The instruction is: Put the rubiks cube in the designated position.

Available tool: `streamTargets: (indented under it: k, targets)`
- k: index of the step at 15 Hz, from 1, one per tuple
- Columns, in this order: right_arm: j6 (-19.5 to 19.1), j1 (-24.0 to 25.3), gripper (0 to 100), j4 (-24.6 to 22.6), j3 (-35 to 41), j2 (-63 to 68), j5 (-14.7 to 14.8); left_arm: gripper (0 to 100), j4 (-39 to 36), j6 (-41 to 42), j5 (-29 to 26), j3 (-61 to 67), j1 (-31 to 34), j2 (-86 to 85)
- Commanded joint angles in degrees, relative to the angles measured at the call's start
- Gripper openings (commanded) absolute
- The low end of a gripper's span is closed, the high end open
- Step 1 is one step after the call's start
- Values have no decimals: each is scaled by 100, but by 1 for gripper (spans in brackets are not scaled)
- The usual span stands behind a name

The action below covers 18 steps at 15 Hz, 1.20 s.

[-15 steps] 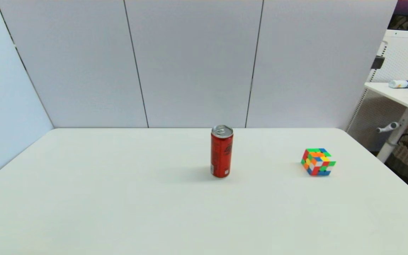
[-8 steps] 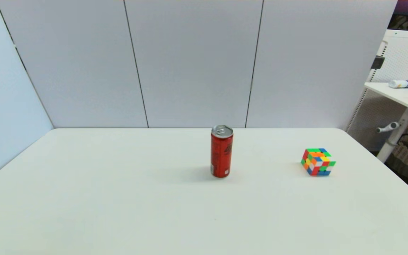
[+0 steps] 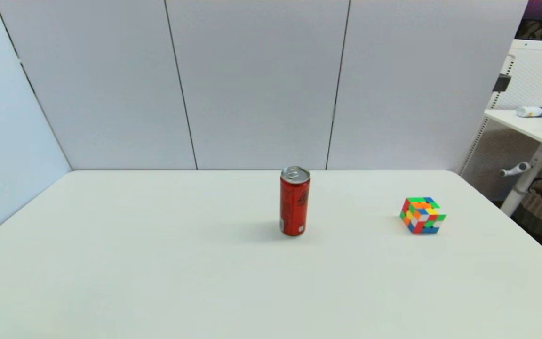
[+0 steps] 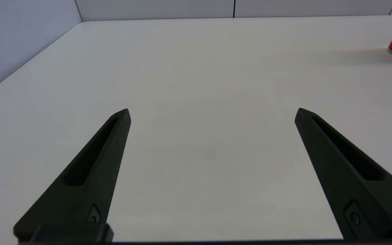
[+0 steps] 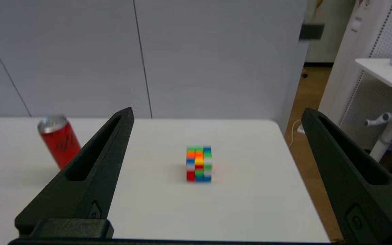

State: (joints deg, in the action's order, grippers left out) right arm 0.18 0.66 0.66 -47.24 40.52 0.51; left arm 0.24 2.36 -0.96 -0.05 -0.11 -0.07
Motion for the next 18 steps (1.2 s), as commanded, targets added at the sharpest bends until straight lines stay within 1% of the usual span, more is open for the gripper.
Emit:
streamTargets:
  k: [1, 2, 4, 6, 7, 9, 13, 14, 15, 16, 18]
  targets:
    - [26, 13, 100, 48, -2070, 2768, 10, 100, 2, 1, 0, 5, 2, -1]
    - [17, 13, 100, 57, -2422, 3313, -25, 100, 2, 1, 0, 5, 2, -1]
    - [-27, 128, 100, 110, -2826, 4104, -78, 100, 2, 1, 0, 5, -7, -1]
    - [-45, 189, 100, 426, -3142, 4754, -60, 100, 2, 1, 0, 5, -7, -1]
    - [-89, 207, 100, 576, -3213, 5036, -60, 100, 2, 1, 0, 5, 2, -1]
    - [-379, 189, 100, 743, -3257, 5607, -51, 100, 2, 1, 0, 5, 2, -1]
    - [-396, 189, 100, 1226, -3283, 6178, 10, 100, 2, 1, 0, 5, 2, -1]
    - [-387, 189, 100, 1525, -3283, 6293, 98, 100, 2, 1, 0, 5, 2, -1]
    - [-405, 189, 100, 1718, -3283, 6380, 230, 100, 2, 1, 0, 5, -7, -1]
    - [-414, 189, 100, 1841, -3283, 6477, 344, 100, 2, 1, 0, 5, -7, -1]
    - [-405, 180, 100, 1929, -3292, 6644, 388, 100, 2, 1, 0, -4, -7, -1]
